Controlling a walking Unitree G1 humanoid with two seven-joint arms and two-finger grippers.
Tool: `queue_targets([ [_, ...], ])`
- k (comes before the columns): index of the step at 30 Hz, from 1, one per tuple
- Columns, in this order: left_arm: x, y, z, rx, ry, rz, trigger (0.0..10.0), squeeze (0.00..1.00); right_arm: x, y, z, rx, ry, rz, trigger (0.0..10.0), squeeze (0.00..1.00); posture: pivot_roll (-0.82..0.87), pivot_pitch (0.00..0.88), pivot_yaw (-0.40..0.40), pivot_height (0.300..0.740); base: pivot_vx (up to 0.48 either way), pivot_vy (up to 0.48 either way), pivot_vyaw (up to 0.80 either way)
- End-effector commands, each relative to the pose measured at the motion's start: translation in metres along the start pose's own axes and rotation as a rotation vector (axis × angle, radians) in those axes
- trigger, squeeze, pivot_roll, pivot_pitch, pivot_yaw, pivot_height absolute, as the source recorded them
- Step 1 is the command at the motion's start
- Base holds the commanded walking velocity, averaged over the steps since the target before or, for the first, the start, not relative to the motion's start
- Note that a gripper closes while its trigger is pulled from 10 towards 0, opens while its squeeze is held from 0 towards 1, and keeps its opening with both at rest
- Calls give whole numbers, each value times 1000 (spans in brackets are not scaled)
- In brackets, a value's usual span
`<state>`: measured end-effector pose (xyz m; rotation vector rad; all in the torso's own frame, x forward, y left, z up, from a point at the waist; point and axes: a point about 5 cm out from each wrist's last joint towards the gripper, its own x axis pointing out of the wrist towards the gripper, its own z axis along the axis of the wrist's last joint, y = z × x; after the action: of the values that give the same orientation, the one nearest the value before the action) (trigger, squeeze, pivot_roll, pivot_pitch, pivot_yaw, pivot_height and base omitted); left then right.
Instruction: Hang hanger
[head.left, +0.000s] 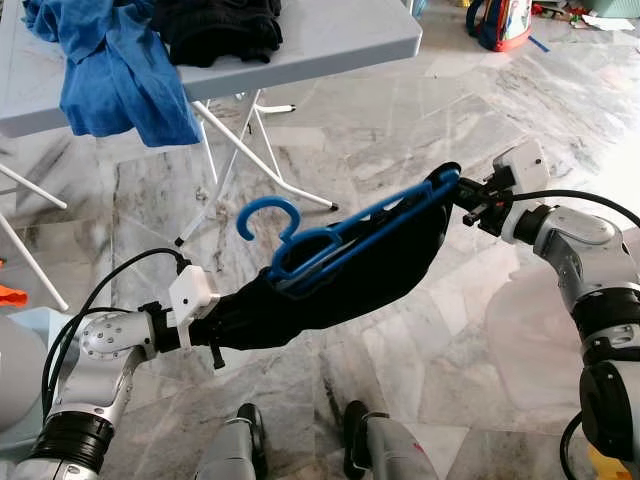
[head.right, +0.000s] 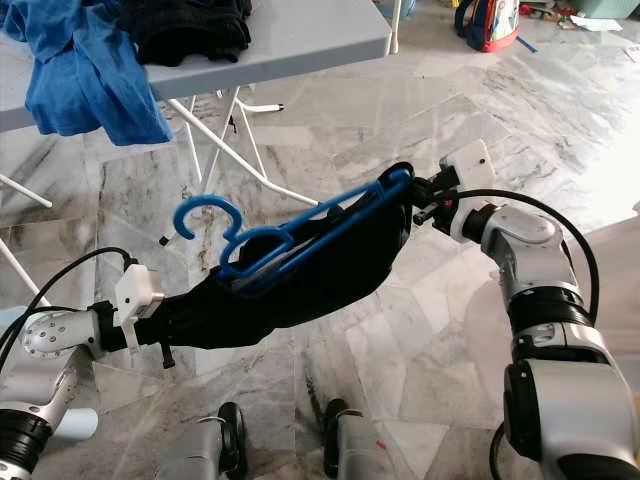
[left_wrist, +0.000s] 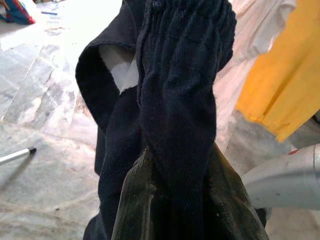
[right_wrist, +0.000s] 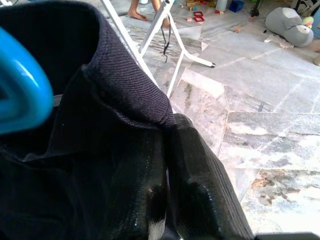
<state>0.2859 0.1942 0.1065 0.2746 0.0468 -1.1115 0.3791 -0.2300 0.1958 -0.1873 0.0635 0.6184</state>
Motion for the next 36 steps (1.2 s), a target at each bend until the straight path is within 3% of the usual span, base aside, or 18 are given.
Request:
queue_targets([
  [1, -21, -3, -20, -36, 115, 17, 0, 0, -12, -14, 10, -26, -33, -66, 0, 0, -89, 277, -41, 740, 0, 0, 0],
  [10, -26, 8, -22, -17, 103, 119, 0, 0, -18, -17, 8, -33, -24, -65, 0, 0, -91, 278, -40, 740, 0, 0, 0],
  [22, -32, 14, -26, 0, 144, 152, 0, 0, -17, -14, 7, -38, -23, -42, 0, 0, -92, 279, -40, 740, 0, 0, 0],
  [30, -36, 20, -31, 2, 165, 229, 0, 0, -20, -13, 6, -40, -20, -23, 0, 0, -97, 280, -38, 740, 0, 0, 0],
  [36, -38, 23, -33, -8, 172, 266, 0, 0, -23, -6, 3, -48, -18, 73, 0, 0, -98, 281, -39, 740, 0, 0, 0],
])
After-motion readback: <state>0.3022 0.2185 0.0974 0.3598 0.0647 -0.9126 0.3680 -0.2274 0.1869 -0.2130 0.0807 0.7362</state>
